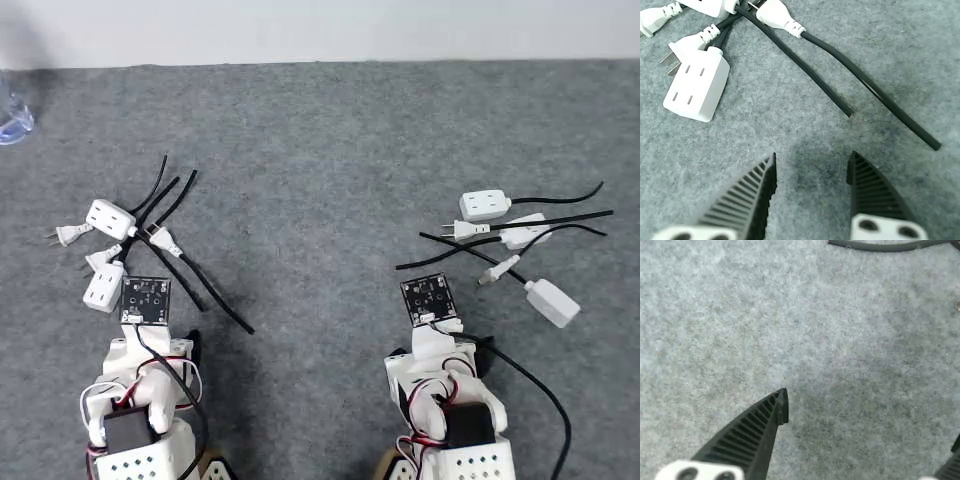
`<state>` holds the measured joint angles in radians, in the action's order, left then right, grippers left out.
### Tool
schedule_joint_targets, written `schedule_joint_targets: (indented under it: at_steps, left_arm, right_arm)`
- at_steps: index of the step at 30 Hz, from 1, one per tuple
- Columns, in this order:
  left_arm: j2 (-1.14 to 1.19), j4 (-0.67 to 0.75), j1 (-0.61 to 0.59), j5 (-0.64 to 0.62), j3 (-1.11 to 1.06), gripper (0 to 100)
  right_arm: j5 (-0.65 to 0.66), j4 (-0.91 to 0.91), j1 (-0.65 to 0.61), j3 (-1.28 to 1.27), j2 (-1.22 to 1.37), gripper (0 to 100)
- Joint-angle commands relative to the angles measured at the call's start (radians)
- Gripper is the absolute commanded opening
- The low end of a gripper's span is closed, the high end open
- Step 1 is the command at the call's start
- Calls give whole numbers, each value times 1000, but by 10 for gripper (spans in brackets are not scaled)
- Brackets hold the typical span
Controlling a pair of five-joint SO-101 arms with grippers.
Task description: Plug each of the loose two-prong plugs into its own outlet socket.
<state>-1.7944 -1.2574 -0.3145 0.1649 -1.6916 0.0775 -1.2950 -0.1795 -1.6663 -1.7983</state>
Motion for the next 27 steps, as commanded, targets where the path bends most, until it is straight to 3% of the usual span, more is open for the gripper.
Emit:
schedule_joint_targets:
  at_steps: [1, 27]
  left_arm:
    - [-12, 0, 3, 11, 8, 214]
    - [-12, 2, 3, 8, 8, 214]
  right_arm:
    - [-8, -10, -1, -18, -10, 495]
    - [-9, -10, -41, -18, -10, 495]
